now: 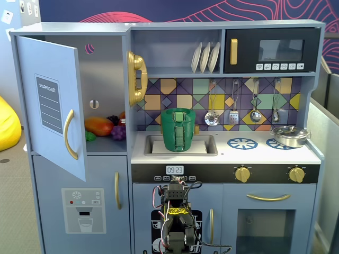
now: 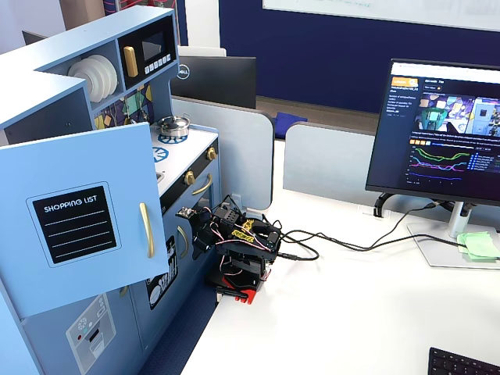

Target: Take off the lid from the green recipient and place it on the counter

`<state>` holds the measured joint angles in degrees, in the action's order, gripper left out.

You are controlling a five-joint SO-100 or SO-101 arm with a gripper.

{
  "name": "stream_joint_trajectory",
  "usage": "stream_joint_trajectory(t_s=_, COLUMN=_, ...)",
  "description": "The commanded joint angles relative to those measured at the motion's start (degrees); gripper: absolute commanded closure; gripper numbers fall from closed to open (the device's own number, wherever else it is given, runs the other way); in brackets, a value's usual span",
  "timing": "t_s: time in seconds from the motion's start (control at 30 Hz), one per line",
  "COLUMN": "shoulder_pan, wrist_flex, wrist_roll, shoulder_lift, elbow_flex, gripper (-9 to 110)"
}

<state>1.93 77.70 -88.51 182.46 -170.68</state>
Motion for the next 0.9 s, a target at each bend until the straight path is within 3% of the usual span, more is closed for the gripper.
stream_joint_trajectory(t_s=0.0, shoulder_pan=2.5, wrist_flex=10.0, wrist_roll=1.6, shoulder_lift=-0.4, elbow_flex=-1.1, gripper=101)
stream_joint_trajectory(t_s=0.47, shoulder_pan=-0.4, wrist_flex=8.0, wrist_roll=-1.6, shoulder_lift=-0.4, elbow_flex=0.3, gripper=101)
stream_joint_trajectory(t_s=0.67, shoulder_pan=-1.9, wrist_flex=1.8, wrist_roll=-0.8, shoulder_lift=-0.4, elbow_flex=18.3, gripper=101)
stream_joint_trajectory(t_s=0.87, shoulder_pan=-2.5, wrist_flex=-12.0, wrist_roll=-6.7, shoulder_lift=-5.4, elbow_flex=38.8, gripper=101)
